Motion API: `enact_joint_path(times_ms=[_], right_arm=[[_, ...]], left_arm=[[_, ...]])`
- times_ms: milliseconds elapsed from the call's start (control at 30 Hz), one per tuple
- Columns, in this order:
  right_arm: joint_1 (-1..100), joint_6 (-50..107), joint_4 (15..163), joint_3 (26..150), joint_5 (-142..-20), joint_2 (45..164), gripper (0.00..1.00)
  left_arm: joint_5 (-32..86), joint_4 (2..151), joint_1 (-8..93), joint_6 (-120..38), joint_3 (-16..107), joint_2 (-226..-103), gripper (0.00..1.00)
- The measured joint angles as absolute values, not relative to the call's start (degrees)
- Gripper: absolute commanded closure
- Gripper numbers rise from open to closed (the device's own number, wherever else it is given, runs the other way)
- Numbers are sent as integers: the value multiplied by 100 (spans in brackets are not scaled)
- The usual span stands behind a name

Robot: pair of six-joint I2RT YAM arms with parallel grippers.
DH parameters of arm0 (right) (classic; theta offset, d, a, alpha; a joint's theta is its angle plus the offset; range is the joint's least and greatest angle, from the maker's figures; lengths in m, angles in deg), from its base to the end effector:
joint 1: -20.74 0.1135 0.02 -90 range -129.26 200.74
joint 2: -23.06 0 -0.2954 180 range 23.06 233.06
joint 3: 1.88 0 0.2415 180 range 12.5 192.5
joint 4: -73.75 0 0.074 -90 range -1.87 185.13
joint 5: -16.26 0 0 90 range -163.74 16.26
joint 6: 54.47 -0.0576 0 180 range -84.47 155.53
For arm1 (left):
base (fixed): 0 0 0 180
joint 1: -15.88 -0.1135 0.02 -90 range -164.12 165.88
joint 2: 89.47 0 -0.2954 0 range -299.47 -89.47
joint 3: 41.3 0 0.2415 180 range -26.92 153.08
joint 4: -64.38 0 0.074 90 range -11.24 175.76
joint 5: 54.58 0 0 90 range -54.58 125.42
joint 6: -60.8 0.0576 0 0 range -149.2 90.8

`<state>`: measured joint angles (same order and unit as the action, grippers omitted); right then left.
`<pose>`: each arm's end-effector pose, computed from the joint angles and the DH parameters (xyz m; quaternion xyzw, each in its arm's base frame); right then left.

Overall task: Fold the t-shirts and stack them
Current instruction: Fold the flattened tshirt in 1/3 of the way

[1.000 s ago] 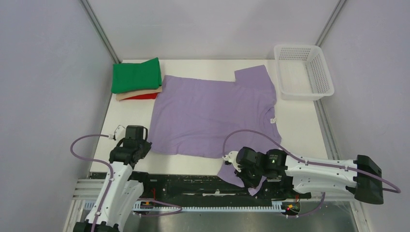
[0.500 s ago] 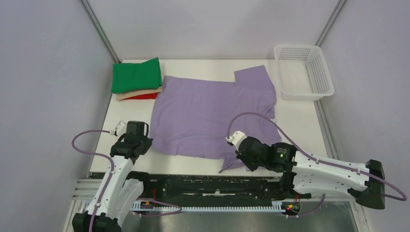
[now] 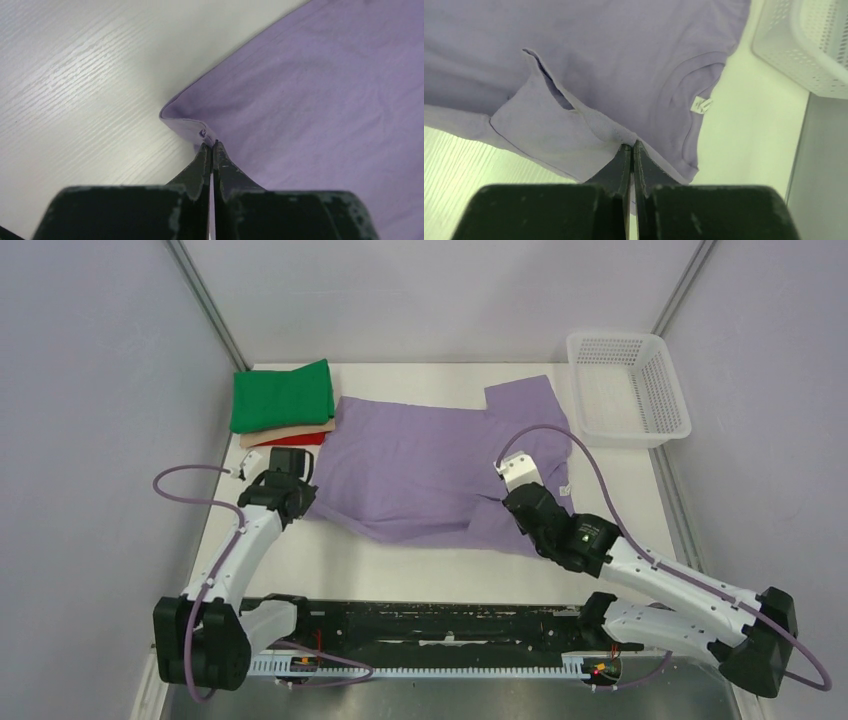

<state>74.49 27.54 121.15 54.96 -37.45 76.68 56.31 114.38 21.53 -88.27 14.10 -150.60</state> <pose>0.1294 0.1188 0.2810 -0.2286 0.8536 -0.0564 0.4647 0.1907 0.0018 0.2425 -0.4701 0.8155 -0.0087 0.3375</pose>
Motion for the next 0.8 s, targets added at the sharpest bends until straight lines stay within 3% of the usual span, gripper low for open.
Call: enact_joint_path(times_ms=[800], right_arm=[[5439, 4719, 10067, 6108, -4575, 9675, 100]], left_arm=[[5932, 10874, 2153, -8593, 3302, -17954, 92]])
